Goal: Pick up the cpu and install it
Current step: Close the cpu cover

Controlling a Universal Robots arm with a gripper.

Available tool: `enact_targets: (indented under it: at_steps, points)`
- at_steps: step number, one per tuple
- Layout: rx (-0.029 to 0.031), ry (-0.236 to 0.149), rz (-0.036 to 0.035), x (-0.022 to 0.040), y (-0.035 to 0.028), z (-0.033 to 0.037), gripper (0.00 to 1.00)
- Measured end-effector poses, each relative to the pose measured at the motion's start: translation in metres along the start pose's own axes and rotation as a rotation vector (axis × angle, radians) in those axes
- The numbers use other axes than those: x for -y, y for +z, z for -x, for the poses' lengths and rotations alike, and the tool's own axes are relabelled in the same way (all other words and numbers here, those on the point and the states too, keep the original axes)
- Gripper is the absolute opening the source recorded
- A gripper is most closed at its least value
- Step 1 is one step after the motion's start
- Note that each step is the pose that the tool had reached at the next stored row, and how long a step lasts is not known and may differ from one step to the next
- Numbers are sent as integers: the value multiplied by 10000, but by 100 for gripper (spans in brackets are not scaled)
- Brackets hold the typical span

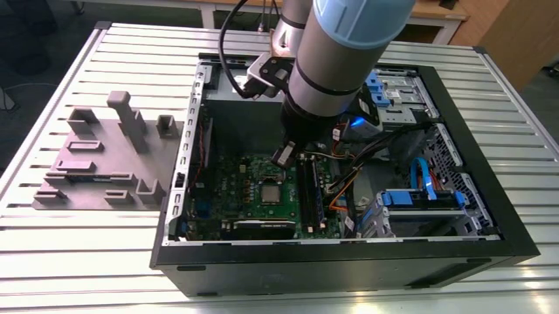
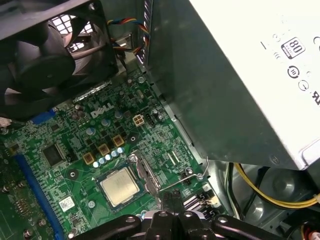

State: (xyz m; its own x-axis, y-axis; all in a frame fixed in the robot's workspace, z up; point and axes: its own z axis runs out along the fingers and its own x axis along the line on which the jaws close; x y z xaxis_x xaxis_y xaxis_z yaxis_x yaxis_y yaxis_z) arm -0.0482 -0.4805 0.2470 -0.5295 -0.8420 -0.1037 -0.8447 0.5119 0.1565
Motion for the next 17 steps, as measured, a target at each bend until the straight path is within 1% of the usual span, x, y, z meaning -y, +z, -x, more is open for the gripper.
enact_targets:
  at_steps: [17]
  points:
    - [-16, 0, -10, 19, -2, -30, 10]
